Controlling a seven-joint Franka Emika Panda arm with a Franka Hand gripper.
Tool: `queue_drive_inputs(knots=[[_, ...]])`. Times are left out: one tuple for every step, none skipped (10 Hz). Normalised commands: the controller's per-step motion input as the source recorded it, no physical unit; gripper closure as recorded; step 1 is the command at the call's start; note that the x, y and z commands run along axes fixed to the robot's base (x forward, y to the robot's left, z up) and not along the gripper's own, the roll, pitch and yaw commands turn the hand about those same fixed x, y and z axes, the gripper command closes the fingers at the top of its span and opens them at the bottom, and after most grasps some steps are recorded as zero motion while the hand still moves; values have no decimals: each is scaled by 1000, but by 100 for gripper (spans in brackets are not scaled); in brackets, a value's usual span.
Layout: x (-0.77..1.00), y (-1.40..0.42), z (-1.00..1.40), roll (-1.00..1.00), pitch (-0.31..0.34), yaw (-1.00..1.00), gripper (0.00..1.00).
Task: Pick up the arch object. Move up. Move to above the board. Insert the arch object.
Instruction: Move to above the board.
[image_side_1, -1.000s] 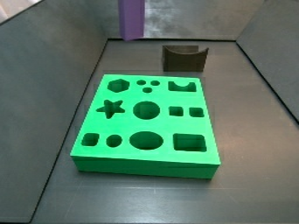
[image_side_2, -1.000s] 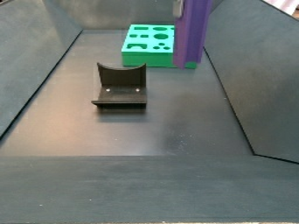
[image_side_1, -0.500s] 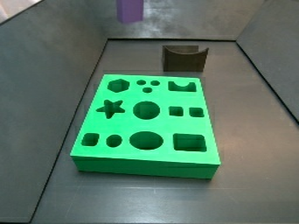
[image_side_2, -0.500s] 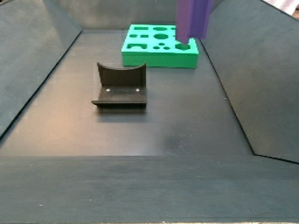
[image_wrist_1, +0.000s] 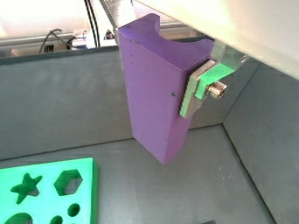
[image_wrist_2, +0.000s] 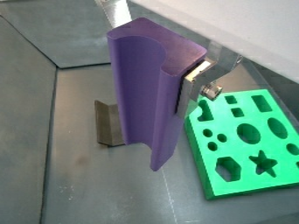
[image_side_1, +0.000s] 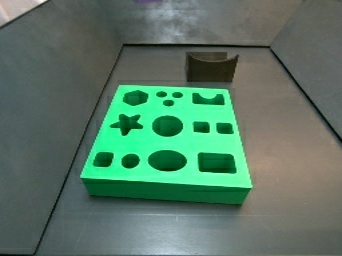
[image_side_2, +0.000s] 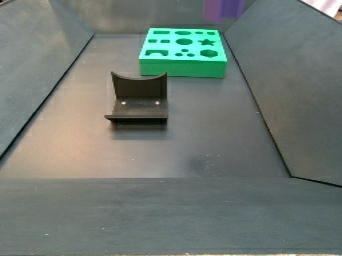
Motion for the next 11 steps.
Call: queue_drive_inputs(knots=[[150, -1000, 67, 43, 48, -1000, 100], [151, -1000, 65, 55, 50, -1000, 100], [156, -1000, 69, 72, 60, -1000, 100], [164, -1000, 71, 51, 72, -1000, 100], [175, -1000, 72, 42, 99, -1000, 100], [188, -1000, 75, 31, 131, -1000, 100], [203, -1000, 79, 16, 178, -975, 100], [219, -1000, 86, 7, 189, -711, 100], [243, -1000, 91, 4, 188, -462, 100], [281, -939, 91, 14, 182, -201, 100], [234, -653, 68, 29, 177, -67, 100]])
